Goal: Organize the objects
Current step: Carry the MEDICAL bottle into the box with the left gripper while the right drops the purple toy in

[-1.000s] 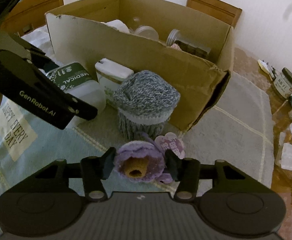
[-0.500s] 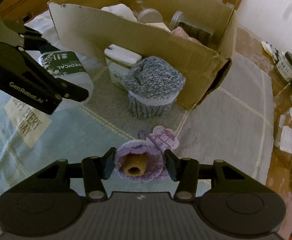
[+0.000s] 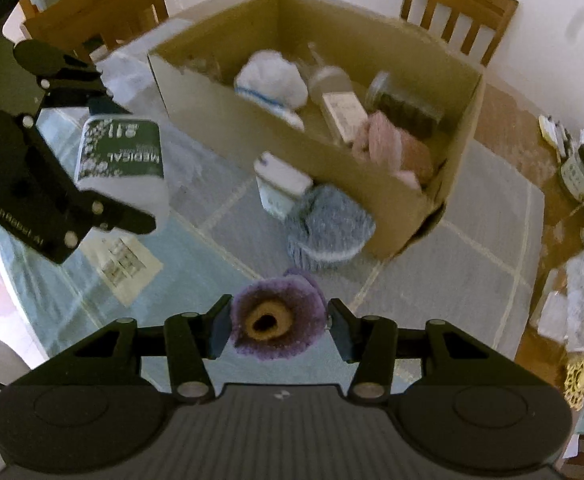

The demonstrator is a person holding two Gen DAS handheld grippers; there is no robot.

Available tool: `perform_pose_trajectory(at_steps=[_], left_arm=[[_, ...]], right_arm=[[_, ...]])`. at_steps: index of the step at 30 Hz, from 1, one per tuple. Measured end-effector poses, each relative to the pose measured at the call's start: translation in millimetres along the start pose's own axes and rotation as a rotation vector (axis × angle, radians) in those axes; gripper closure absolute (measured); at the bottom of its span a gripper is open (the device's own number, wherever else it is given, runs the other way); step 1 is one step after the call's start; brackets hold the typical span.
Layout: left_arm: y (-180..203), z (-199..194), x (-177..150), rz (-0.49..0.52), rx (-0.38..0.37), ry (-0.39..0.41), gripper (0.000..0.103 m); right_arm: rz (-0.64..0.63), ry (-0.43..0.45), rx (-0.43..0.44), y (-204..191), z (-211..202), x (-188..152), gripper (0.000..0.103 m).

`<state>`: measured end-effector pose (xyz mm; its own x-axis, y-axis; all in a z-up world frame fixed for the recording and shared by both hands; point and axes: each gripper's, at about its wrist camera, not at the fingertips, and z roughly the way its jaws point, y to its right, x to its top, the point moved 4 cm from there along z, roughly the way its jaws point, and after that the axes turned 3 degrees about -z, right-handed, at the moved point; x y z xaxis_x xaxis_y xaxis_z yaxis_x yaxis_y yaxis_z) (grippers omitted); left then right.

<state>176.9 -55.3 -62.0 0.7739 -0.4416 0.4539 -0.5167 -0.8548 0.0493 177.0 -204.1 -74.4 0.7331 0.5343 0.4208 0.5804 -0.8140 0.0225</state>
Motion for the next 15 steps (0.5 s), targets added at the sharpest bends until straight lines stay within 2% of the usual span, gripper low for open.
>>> perform_pose_trajectory(at_steps=[9,15], left_arm=[[-5.6,-38.5,27.0,0.043,-0.018,0.060,0.020],[-24.9,-54.1,64.8,0.059,0.026,0.126,0.020]], right_arm=[[-0.007,0.110,0.006,7.6,-43.3,43.9,0.048],[-0.028,0.183,-0.022,18.4,-63.7,77.2,0.048]])
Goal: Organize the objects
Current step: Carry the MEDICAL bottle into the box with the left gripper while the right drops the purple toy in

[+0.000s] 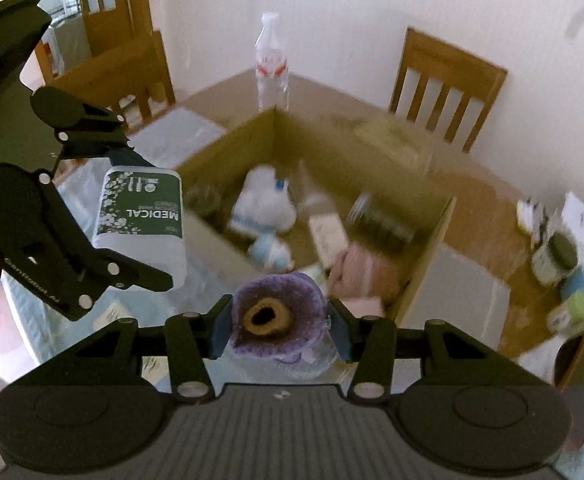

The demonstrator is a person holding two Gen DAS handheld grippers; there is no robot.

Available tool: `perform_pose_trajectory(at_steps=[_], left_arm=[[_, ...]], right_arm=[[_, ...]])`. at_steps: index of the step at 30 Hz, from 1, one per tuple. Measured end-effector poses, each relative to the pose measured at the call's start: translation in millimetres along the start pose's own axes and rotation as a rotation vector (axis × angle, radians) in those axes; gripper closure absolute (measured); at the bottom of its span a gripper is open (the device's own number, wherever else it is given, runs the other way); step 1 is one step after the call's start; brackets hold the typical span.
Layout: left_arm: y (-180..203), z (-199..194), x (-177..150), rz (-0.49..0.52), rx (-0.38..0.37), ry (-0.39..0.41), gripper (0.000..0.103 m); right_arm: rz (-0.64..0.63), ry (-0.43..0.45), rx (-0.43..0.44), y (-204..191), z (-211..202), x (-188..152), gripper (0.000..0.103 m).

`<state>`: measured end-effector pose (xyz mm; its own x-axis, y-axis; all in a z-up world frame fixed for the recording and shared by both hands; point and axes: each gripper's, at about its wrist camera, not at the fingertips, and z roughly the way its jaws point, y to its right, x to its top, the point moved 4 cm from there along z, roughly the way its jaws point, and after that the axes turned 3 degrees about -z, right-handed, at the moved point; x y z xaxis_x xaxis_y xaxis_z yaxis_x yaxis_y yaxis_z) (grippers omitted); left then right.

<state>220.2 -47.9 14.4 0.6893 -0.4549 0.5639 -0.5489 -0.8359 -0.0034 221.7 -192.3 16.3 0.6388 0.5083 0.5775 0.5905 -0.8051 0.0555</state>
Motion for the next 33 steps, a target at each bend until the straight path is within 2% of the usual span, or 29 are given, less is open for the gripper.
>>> perform_pose_trajectory(at_steps=[7,10,12,14,19,21,22,33], left_arm=[[-36.5,14.8,42.2,-0.030,0.071,0.031,0.020],[-48.4,27.0,57.0,-0.053,0.082,0.035,0.020],[-52.3,34.3,63.4,-0.062,0.082,0.033,0.020],[-52.6,41.3,68.0,-0.060,0.077,0.030,0.020],[-52.0,58.7,76.9,-0.055,0.065,0.023,0.020],[-54.0,65.5,80.9,-0.065,0.075,0.027,0.009],[-55.7,68.0,82.4,-0.073,0.081,0.030,0.007],[-55.6,75.0,73.3,-0.093,0.080,0.007,0.007]], right_arm=[[0.001,0.040,-0.008,21.7,9.6,41.6,0.048],[0.028,0.045,0.012,30.2,18.1,51.6,0.043],[0.040,0.040,0.008,35.7,25.0,54.5,0.036],[0.054,0.038,0.000,40.5,27.8,53.5,0.017],[0.066,0.013,-0.024,50.8,33.5,43.1,0.010],[0.074,0.005,-0.035,55.1,34.5,38.5,0.007],[0.078,0.003,-0.037,56.6,34.5,36.4,0.004],[0.124,-0.050,-0.062,66.7,49.3,11.1,0.001]])
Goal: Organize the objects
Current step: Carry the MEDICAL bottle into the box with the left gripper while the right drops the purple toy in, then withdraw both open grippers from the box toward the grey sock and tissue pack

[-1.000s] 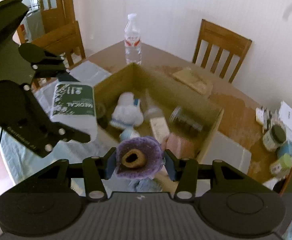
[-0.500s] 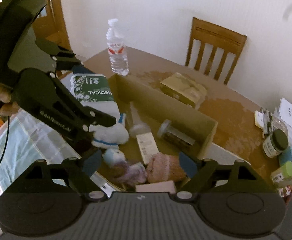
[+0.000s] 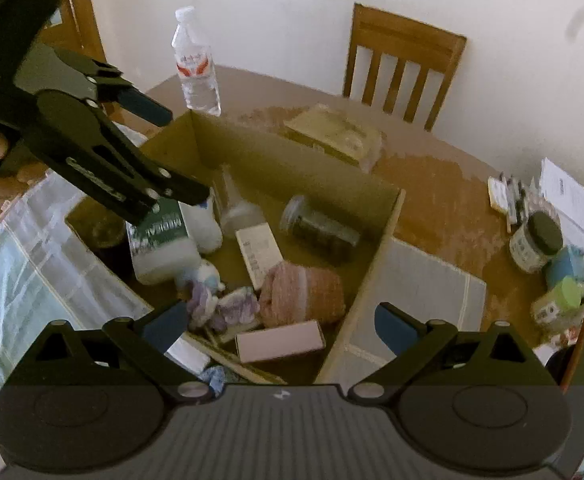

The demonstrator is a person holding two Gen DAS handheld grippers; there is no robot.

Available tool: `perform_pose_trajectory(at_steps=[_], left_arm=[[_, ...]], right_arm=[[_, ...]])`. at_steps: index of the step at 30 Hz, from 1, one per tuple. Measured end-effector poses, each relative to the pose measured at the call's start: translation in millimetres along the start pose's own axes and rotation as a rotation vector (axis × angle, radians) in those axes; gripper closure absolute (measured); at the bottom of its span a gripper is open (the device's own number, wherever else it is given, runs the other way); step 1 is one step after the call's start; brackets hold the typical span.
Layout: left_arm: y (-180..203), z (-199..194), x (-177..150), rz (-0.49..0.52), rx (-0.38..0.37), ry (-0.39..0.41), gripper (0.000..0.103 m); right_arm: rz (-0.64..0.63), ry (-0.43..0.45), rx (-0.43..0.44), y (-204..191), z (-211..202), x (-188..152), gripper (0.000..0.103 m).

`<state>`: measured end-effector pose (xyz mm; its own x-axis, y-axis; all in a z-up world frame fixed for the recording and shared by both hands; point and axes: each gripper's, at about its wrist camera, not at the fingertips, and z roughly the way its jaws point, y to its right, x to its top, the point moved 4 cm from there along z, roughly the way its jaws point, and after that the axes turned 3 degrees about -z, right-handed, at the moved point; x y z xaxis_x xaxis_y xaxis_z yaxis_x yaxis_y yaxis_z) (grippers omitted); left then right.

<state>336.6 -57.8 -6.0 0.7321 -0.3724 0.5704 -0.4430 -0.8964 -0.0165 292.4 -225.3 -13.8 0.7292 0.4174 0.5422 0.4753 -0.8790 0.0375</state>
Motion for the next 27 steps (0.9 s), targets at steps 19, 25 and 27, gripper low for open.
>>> perform_pose_trajectory(at_steps=[19,25,27], left_arm=[[13.7,-29.3,-45.0,-0.003,-0.005,-0.019,0.006],[19.8,-47.8,-67.3,-0.045,-0.020,-0.003,0.003],[22.4,-52.0,-77.5,-0.055,-0.018,-0.005,0.003]], right_arm=[[0.103,-0.067,-0.022,-11.5,14.6,-42.6,0.001],[0.152,-0.058,-0.028,-13.7,19.6,-51.3,0.000],[0.182,-0.057,-0.032,-11.8,24.0,-55.4,0.000]])
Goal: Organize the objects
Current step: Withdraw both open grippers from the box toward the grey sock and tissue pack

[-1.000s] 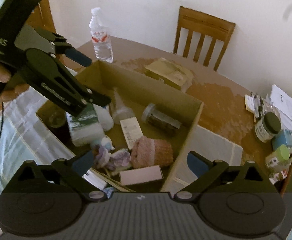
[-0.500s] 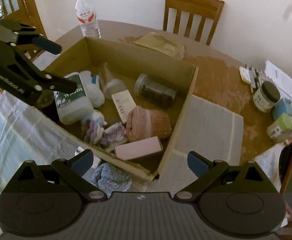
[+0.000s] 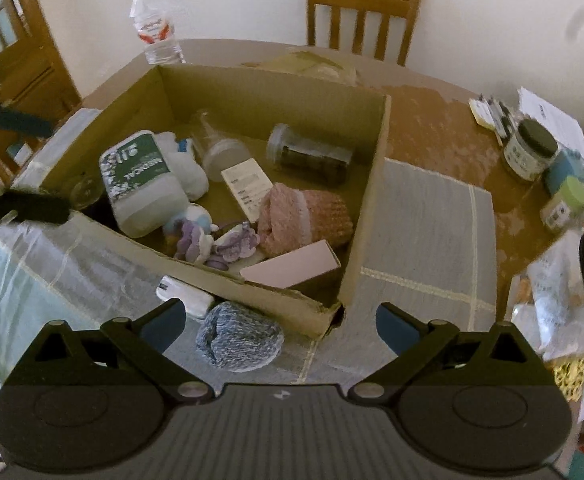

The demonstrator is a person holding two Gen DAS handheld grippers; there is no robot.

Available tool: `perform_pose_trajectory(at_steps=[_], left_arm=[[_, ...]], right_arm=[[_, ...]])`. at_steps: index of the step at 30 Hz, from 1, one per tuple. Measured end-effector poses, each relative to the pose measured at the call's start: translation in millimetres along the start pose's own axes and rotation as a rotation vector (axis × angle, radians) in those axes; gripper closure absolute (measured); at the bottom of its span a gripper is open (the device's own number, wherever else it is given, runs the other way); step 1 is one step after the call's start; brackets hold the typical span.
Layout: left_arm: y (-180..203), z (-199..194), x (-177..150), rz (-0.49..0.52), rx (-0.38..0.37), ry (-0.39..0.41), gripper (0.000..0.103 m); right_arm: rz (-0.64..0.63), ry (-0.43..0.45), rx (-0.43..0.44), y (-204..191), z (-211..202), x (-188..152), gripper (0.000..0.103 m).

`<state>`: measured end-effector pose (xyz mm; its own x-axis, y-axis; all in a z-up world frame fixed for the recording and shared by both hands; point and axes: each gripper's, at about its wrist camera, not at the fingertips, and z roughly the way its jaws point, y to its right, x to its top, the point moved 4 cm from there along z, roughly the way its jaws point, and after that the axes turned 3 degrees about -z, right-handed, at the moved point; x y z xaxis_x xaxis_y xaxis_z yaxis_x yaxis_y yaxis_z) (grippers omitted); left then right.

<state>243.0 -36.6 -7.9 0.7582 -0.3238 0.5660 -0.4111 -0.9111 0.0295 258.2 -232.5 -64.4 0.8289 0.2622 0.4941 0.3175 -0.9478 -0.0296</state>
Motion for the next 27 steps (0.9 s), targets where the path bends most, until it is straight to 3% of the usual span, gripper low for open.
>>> perform_pose_trajectory(at_steps=[5,16,27], left_arm=[[7.2,-2.0,-32.5,-0.008,0.014,-0.024,0.003],[-3.3,5.8,-94.6,-0.132,0.048,-0.051,0.003],[-18.4,16.1,-122.3,-0.215,0.059,-0.055,0.003]], right_arm=[[0.073,-0.007,0.005,6.4,11.7,-9.8,0.000],[0.123,-0.012,-0.030,11.6,25.9,-31.7,0.000],[0.157,-0.074,-0.108,19.9,14.4,-77.8,0.000]])
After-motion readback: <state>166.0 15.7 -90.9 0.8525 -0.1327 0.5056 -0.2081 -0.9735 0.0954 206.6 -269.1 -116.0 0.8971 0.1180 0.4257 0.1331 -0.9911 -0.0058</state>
